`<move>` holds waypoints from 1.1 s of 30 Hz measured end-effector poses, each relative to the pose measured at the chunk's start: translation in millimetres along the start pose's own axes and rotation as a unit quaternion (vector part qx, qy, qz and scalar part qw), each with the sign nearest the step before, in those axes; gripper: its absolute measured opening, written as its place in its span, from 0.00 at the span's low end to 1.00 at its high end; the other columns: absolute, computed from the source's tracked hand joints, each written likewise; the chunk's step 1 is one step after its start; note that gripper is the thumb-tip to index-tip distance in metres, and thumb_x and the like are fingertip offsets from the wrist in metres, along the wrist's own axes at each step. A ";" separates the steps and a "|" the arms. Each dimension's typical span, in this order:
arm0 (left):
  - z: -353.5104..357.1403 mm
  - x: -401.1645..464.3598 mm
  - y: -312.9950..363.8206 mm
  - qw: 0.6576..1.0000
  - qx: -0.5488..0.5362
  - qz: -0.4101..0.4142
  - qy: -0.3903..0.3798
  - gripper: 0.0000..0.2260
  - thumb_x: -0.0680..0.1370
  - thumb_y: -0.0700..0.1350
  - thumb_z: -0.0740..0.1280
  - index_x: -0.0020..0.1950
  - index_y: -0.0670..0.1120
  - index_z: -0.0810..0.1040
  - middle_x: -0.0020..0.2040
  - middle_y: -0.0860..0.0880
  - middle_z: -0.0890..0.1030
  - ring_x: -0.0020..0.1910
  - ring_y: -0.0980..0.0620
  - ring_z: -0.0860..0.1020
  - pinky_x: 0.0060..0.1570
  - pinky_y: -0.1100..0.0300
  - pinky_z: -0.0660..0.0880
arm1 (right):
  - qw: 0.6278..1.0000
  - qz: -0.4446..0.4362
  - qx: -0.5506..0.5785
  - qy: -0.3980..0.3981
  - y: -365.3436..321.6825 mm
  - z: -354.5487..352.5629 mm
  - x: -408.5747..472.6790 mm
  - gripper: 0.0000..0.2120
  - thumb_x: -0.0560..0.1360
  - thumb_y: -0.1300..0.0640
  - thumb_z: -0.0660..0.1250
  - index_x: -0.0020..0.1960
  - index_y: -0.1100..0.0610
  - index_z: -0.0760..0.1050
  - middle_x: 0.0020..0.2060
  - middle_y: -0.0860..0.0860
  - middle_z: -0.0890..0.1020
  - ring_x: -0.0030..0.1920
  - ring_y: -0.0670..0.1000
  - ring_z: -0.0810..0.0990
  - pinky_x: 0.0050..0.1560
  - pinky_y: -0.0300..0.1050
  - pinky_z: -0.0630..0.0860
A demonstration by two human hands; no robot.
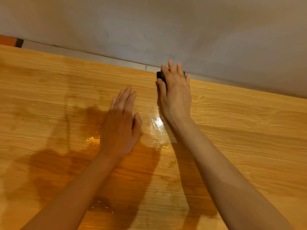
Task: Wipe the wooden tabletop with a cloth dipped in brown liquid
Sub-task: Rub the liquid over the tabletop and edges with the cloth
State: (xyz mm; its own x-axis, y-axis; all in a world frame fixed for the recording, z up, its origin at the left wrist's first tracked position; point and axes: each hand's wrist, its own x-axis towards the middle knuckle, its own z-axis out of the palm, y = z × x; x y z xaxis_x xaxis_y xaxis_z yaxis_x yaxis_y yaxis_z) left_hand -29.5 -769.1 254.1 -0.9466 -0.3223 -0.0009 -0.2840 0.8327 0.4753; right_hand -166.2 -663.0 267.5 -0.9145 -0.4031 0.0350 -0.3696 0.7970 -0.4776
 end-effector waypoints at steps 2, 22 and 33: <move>-0.3 -0.9 0.3 1.000 0.000 0.001 0.002 0.26 0.83 0.47 0.54 0.80 0.42 0.60 0.82 0.45 0.58 0.82 0.49 0.54 0.80 0.58 0.45 | 1.000 0.001 0.017 -0.002 -3.6 -0.5 -24.3 0.20 0.83 0.55 0.56 0.75 0.54 0.64 0.77 0.51 0.61 0.78 0.52 0.52 0.78 0.51 0.45; 1.7 -0.5 -0.4 1.000 0.001 0.007 0.011 0.25 0.83 0.44 0.58 0.79 0.40 0.62 0.81 0.43 0.60 0.81 0.47 0.57 0.81 0.52 0.50 | 0.994 -0.065 -0.027 -0.086 25.8 -30.0 -136.0 0.24 0.83 0.52 0.53 0.78 0.54 0.56 0.78 0.48 0.57 0.79 0.48 0.48 0.78 0.50 0.45; 5.4 -2.6 -2.7 0.999 -0.004 0.015 0.052 0.24 0.83 0.43 0.57 0.78 0.39 0.64 0.80 0.43 0.62 0.80 0.47 0.59 0.80 0.56 0.49 | 0.996 0.082 -0.017 0.032 15.2 -17.9 -142.9 0.22 0.83 0.55 0.53 0.76 0.57 0.60 0.77 0.52 0.60 0.78 0.52 0.51 0.78 0.51 0.45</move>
State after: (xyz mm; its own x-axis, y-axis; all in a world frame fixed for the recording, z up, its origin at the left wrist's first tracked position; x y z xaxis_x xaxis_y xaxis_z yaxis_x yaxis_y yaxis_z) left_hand -27.1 -768.0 248.1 -0.9336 -0.3431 0.1037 -0.2547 0.8386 0.4815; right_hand -44.1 -585.2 271.0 -0.9711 -0.2381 0.0165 -0.2197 0.8647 -0.4518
